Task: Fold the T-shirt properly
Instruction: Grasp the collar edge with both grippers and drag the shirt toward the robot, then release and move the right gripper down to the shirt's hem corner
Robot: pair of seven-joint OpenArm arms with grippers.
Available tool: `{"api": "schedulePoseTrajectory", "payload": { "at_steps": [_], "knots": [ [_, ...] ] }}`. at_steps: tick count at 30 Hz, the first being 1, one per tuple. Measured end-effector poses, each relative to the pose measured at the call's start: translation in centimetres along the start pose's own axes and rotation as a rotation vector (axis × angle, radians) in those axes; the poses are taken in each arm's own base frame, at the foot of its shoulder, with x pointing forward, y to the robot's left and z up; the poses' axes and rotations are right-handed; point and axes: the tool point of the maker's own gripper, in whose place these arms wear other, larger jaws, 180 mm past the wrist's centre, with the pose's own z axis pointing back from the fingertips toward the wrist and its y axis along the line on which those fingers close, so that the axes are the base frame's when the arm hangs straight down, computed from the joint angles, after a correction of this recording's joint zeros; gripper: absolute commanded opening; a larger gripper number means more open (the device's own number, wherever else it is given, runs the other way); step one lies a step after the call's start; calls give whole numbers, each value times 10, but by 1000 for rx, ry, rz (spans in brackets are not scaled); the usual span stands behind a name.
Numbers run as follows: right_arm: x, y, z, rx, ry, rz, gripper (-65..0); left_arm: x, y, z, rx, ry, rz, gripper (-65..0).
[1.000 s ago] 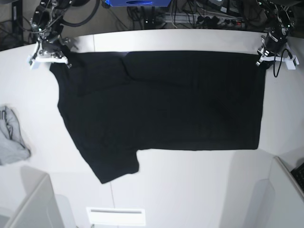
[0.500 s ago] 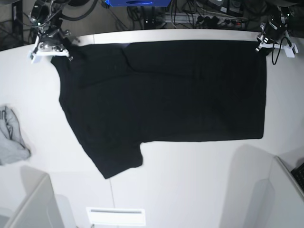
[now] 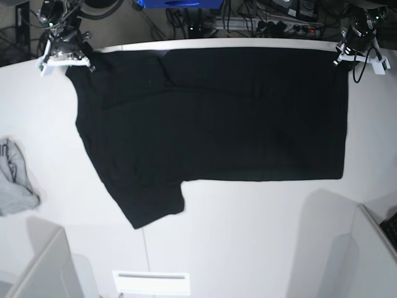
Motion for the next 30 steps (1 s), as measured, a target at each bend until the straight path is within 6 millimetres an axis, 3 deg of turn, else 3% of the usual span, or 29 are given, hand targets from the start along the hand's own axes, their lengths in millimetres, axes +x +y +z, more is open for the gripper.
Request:
{"api": "schedulePoseTrajectory", "payload": {
  "at_steps": [12, 16, 19, 22, 25, 27, 30],
  "knots": [
    [-2, -4, 2, -7, 0, 3, -650, 0, 1, 0, 2, 2, 0, -650],
    [0, -2, 3, -4, -8, 7, -399, 0, 1, 0, 1, 1, -1, -650],
    [3, 0, 6, -1, -14, 15, -311, 0, 0, 0, 2, 1, -2, -484],
    [12, -7, 17, -17, -43, 4, -311, -4, 3, 4, 7, 11, -5, -326],
    [29, -14, 26, -36, -101, -8, -311, -4, 8, 15, 20, 14, -22, -212],
    [34, -18, 29, -44, -114, -14, -311, 14, 17, 27, 50, -43, -21, -176],
    [36, -17, 29, -44, -119, -13, -309, 47, 24, 42, 76, -142, -35, -188]
  ]
}}
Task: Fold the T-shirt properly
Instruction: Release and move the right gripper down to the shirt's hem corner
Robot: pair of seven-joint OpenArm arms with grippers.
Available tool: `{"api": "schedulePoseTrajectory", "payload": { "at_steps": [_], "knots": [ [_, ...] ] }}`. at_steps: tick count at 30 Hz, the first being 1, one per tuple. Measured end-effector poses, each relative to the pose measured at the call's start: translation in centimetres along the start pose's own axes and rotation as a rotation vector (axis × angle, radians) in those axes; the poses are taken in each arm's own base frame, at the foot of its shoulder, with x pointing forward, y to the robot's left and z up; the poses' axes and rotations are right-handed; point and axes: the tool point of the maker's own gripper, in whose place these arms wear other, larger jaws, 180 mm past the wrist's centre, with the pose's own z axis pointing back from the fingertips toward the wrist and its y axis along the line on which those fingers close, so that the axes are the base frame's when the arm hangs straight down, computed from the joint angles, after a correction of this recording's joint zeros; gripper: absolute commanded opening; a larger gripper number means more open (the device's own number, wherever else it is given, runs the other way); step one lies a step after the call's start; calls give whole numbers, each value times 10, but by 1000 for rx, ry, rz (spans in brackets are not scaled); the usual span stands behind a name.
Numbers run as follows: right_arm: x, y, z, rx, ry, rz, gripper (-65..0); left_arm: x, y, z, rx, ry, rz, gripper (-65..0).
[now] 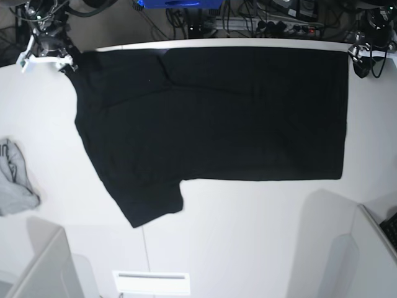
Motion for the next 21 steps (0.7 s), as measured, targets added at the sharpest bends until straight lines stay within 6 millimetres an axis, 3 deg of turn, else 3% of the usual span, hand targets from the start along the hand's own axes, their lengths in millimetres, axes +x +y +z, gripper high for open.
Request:
{"api": "schedulePoseTrajectory", "payload": {
  "at_steps": [3, 8, 10, 15, 18, 21],
  "knots": [
    [13, 11, -4, 26, -22, 20, -309, 16, 0, 6, 6, -43, -8, -209],
    [17, 60, -11, 142, -17, 124, -309, 42, -26, 11, -49, -119, -48, -290],
    [28, 83, -13, 194, -38, 178, -309, 53, -36, 11, -72, -154, -51, -374],
    [48, 140, -13, 321, -91, 276, -309, 54, -41, 9, -85, -163, -35, -650],
    [57, 169, -12, 378, -102, 322, -308, 59, -43, 8, -88, -176, -38, -650],
    [83, 195, -17, 415, -158, 347, -305, 59, -45, 7, -92, -176, -37, -650]
  ]
}}
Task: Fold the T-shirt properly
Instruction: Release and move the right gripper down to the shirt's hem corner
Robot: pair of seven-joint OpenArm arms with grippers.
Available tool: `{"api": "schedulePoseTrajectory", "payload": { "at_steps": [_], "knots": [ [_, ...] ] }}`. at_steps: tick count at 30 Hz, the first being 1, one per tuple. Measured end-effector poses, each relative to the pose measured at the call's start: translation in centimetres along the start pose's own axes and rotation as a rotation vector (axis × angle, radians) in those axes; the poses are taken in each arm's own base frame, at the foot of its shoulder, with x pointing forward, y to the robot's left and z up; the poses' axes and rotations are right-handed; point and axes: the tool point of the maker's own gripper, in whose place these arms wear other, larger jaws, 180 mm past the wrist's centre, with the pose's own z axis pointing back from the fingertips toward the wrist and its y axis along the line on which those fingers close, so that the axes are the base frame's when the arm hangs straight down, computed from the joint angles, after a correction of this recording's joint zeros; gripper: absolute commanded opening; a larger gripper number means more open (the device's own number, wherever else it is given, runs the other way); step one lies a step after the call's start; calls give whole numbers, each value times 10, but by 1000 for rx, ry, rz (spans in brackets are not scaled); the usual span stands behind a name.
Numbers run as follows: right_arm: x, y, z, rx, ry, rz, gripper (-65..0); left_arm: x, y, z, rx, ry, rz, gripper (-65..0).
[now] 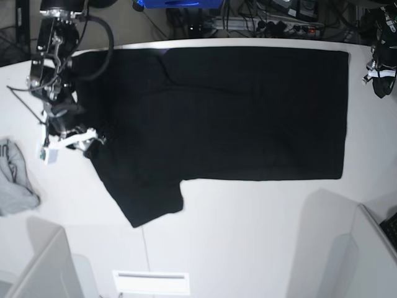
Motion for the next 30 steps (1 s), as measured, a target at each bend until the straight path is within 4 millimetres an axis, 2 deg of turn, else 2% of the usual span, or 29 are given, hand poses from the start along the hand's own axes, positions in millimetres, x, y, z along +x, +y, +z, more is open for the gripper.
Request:
{"api": "schedulePoseTrajectory", "payload": {
  "at_steps": [2, 6, 8, 13, 16, 19, 21, 27, 30],
  "knots": [
    [9, 2, -16, 8, 2, -5, -305, 2, 0, -1, 0, -4, -2, -650],
    [4, -8, -48, -27, 79, -6, -305, 4, -1, -2, -2, -13, 1, -650],
    [10, -7, -62, -33, 98, 7, -303, 4, -1, -2, -2, -12, 3, -650],
    [30, 23, -94, 11, 117, 78, -302, 5, -1, -2, 0, -17, 4, -650],
    [33, 25, -114, -5, 163, 82, -300, 5, -1, -2, -1, -17, 4, -650],
    [37, 18, -134, -50, 198, 76, -240, 5, 0, -2, 1, -18, 6, -650],
    [48, 19, -146, -65, 163, 92, -203, 5, 0, -2, 1, -18, 5, -650],
    [43, 14, -175, -100, 195, 193, -200, 5, 1, -2, 5, -15, 2, -650],
    [28, 14, -185, -75, 234, 267, -203, 5, 0, -2, 4, -17, 3, -650]
  ]
}}
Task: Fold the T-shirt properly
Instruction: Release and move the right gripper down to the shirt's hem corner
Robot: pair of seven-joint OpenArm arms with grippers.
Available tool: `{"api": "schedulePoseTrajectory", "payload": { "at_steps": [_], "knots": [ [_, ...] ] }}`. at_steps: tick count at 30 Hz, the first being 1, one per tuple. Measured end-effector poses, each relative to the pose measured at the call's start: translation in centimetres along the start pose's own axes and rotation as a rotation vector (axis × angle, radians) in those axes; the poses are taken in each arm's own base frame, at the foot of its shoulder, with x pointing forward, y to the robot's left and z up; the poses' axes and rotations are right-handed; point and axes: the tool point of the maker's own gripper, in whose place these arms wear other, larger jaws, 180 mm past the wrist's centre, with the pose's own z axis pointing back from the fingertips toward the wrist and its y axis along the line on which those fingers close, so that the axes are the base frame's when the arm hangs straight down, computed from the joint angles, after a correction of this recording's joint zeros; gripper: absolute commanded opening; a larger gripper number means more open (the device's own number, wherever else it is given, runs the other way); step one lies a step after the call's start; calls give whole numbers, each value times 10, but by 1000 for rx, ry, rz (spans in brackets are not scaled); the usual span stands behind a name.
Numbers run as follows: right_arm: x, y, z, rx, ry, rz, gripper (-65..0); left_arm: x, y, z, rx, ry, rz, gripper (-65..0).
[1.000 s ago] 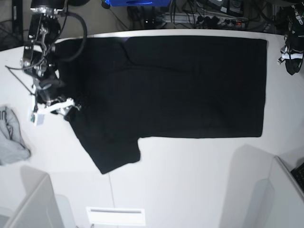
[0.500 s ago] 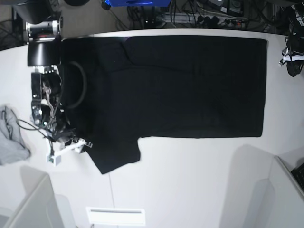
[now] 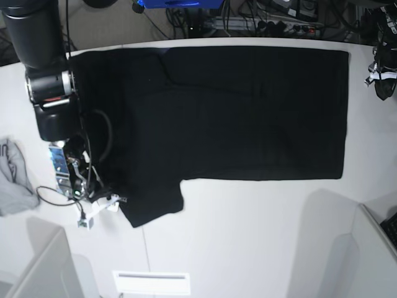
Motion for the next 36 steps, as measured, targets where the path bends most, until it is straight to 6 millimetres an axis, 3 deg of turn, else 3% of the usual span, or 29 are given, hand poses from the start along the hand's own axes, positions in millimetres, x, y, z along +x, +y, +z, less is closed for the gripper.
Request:
{"api": "schedulePoseTrajectory", "payload": {
  "at_steps": [3, 10, 15, 19, 20, 24, 30, 32, 36],
  "knots": [
    [-7, 6, -10, -7, 1, 26, -203, 0, 0, 0, 0, -1, -1, -650],
    [-10, 13, -12, -2, 6, 55, -221, 0, 0, 0, 0, -1, 0, -650],
    [-12, 21, -14, 7, -9, 62, -417, 2, -2, -2, -3, -6, 4, -650],
    [-13, 21, -15, 9, -22, 58, -620, 0, 1, -6, -1, -5, 23, -650],
    [-14, 21, -15, 12, -35, 52, -650, -1, 2, -5, 3, -1, 22, -650],
    [-15, 22, -16, 13, -42, 52, -650, -1, 3, -6, 4, 0, 22, -650],
    [-15, 21, -16, 15, -42, 45, -650, 16, 2, -28, -12, -33, 49, -339],
    [-15, 22, -16, 17, -42, 46, -650, 22, 7, -38, -6, -38, 64, -291],
    [-15, 23, -16, 18, -42, 44, -650, 37, 19, -62, 6, -41, 97, -280]
  ]
}}
